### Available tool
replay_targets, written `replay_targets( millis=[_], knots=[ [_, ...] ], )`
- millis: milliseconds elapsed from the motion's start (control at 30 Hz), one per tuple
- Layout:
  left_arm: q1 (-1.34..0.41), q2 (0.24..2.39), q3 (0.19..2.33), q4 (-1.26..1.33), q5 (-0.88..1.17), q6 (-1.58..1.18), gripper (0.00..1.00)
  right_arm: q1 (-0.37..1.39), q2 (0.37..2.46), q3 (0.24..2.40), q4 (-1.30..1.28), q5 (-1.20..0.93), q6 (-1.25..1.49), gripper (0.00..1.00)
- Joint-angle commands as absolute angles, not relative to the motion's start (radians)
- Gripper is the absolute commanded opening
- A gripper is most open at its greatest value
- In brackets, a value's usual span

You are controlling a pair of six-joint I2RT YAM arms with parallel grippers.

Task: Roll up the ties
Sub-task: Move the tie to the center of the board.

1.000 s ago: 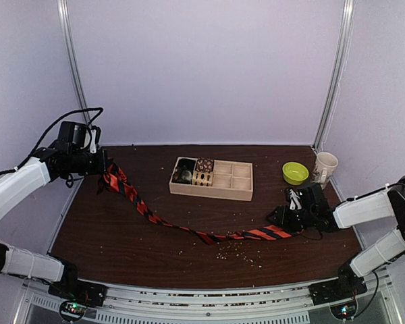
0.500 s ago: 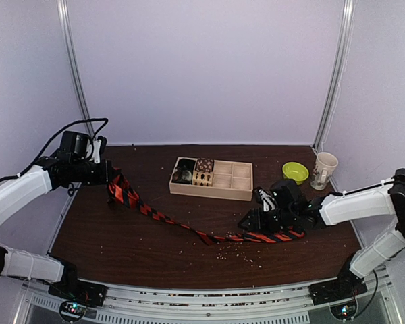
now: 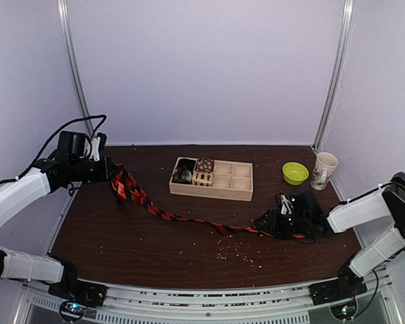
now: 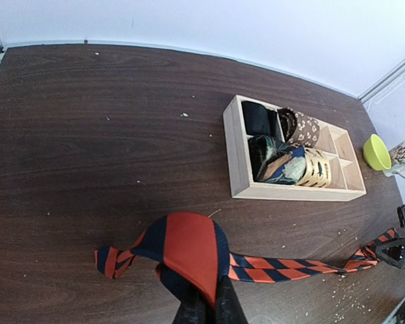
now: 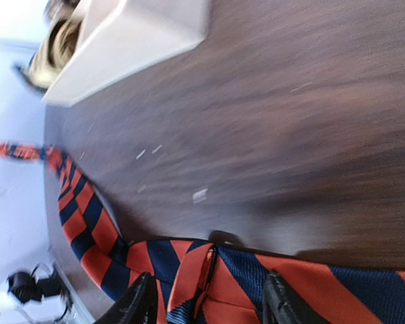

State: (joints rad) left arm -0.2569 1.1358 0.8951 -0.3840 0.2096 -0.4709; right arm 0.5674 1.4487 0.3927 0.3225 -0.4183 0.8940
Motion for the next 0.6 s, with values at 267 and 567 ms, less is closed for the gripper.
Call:
replay_targets(
  millis=[267, 567],
  knots=[
    [-0.259, 1.200, 0.831, -0.216, 0.317, -0.557, 0.00, 0.425, 1.326, 0.455, -0.145, -0.197, 0.683, 0.53],
    [-0.247, 1.169, 0.891, -0.473, 0.087, -0.488, 0.03, 0.408, 1.374, 0.435, -0.104, -0.239, 0.636, 0.50]
  ],
)
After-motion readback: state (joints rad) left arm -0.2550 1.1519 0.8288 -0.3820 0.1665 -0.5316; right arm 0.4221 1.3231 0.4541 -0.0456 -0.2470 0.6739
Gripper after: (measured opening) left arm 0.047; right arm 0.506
